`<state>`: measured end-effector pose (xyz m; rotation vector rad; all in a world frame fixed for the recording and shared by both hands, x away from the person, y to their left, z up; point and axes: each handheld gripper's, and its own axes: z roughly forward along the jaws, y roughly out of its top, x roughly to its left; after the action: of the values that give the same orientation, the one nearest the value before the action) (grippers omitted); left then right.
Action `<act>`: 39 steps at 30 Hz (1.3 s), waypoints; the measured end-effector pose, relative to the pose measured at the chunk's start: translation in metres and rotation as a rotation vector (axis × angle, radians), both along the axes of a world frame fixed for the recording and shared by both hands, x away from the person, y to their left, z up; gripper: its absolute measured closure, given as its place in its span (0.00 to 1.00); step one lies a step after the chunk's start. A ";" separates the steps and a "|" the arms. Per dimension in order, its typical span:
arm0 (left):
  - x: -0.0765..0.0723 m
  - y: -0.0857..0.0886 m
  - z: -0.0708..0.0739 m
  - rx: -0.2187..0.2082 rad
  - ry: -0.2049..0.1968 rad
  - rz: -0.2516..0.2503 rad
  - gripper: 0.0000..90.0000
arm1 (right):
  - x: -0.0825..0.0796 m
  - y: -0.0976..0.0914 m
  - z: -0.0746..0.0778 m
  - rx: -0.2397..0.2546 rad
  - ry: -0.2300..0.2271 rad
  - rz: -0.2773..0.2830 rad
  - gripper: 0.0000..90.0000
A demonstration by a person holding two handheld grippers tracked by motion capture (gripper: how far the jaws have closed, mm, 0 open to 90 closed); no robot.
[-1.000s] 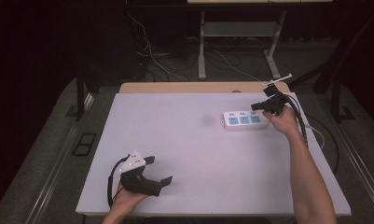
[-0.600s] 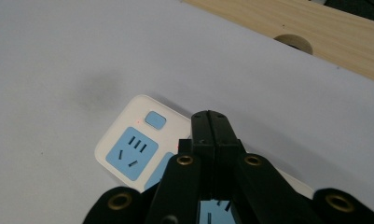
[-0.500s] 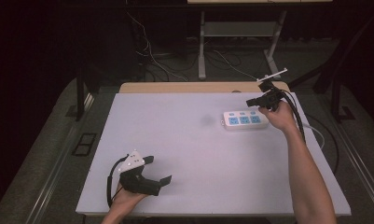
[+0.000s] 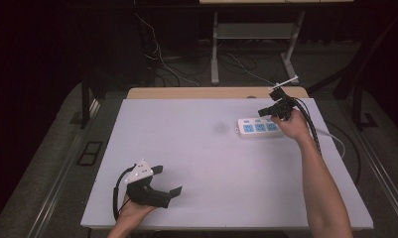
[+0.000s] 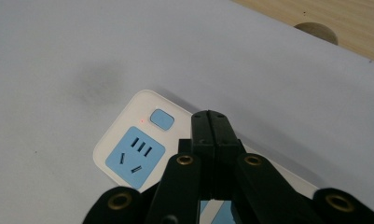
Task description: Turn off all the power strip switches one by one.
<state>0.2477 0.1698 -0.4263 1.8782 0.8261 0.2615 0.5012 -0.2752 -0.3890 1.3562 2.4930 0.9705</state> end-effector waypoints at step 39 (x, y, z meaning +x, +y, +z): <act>-0.001 0.004 0.001 -0.007 -0.009 0.003 0.00 | 0.009 -0.001 -0.025 -0.011 0.039 -0.027 1.00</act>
<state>0.2468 0.1734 -0.4250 1.8677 0.8233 0.2686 0.5099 -0.2757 -0.4145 1.4153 2.4975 0.9327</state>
